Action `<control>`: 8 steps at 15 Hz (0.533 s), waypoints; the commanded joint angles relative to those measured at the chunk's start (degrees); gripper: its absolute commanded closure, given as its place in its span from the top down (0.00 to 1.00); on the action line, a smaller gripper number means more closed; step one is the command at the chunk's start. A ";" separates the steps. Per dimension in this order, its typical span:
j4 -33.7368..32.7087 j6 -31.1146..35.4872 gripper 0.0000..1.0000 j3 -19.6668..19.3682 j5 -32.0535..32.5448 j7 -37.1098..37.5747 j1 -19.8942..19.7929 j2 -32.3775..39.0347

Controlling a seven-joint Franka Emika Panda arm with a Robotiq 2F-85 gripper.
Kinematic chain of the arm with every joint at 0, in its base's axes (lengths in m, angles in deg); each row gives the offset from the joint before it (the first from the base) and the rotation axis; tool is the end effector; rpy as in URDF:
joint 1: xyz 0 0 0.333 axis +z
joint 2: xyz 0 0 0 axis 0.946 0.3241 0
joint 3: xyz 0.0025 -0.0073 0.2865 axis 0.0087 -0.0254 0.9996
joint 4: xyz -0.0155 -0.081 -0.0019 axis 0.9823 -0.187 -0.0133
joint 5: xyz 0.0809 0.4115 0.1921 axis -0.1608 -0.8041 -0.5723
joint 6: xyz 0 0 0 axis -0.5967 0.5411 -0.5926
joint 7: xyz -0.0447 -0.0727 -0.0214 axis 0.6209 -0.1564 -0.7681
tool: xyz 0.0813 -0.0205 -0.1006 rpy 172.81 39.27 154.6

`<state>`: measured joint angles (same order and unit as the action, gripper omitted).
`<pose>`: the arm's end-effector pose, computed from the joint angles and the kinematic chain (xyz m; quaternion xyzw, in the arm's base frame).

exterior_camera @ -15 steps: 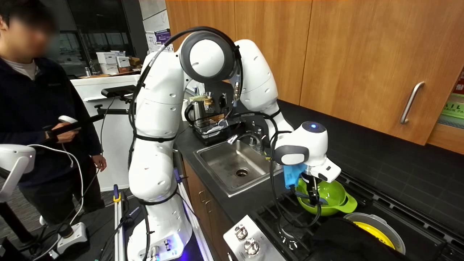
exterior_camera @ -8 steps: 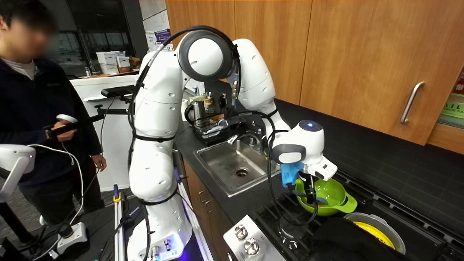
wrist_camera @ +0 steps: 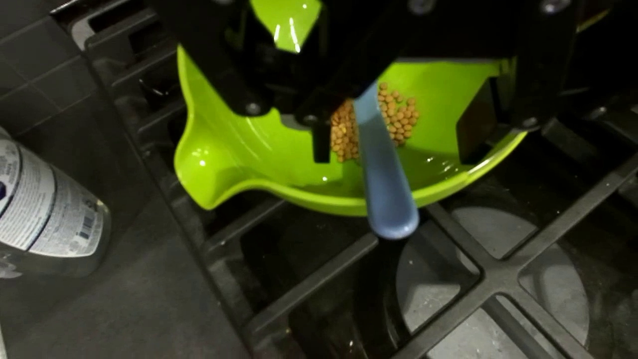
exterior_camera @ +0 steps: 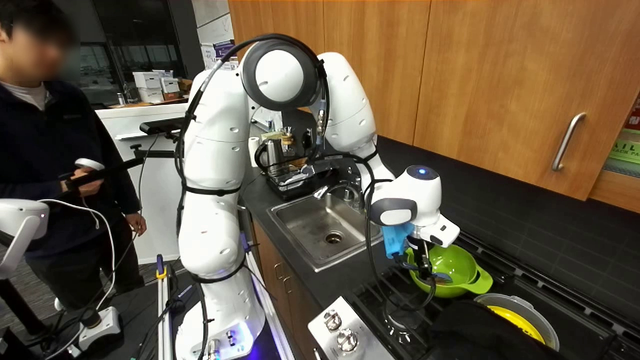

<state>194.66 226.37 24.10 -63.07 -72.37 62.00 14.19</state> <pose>0.5168 -0.1536 0.1018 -0.9536 0.2850 -0.0928 0.0280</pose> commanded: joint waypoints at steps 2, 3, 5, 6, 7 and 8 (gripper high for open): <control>2.00 0.05 0.69 -0.44 2.35 -0.42 0.00 -2.26; 2.05 -0.01 0.71 -0.46 2.61 -0.43 -0.01 -2.29; 2.04 0.02 0.71 -0.53 2.96 -0.38 0.06 -2.24; 2.03 0.05 0.71 -0.55 3.05 -0.37 0.10 -2.18; 2.05 0.06 0.70 -0.58 3.16 -0.36 0.15 -2.16; 2.06 0.08 0.68 -0.63 3.27 -0.33 0.20 -2.14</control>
<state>195.19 226.37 24.05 -61.75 -72.67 62.00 13.84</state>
